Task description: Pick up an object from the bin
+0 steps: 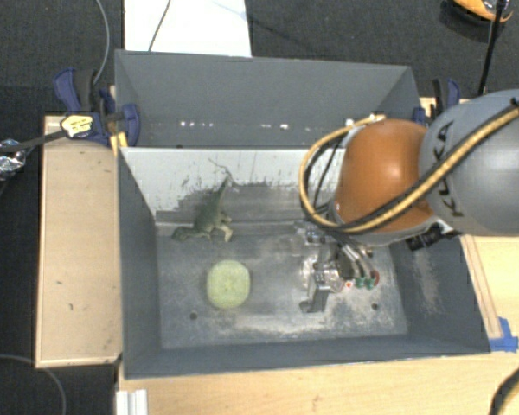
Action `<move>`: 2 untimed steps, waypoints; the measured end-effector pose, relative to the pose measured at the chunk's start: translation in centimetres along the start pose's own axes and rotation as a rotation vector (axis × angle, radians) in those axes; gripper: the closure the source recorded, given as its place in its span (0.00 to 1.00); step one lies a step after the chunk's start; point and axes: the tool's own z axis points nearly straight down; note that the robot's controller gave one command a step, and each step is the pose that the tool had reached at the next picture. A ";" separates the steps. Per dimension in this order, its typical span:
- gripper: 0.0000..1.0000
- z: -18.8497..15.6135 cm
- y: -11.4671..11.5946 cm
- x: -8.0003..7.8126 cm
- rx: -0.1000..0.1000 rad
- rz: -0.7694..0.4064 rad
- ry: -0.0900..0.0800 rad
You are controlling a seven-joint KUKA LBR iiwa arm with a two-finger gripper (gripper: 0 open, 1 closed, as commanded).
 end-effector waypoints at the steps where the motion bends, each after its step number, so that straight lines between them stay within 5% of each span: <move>1: 0.00 -0.4 0.0 -0.2 -0.001 0.002 -0.008; 2: 0.00 -0.5 -3.4 -0.8 -0.003 -0.047 -0.008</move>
Offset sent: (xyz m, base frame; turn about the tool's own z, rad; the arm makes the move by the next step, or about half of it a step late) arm 0.0238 -0.1234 0.0041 -0.1472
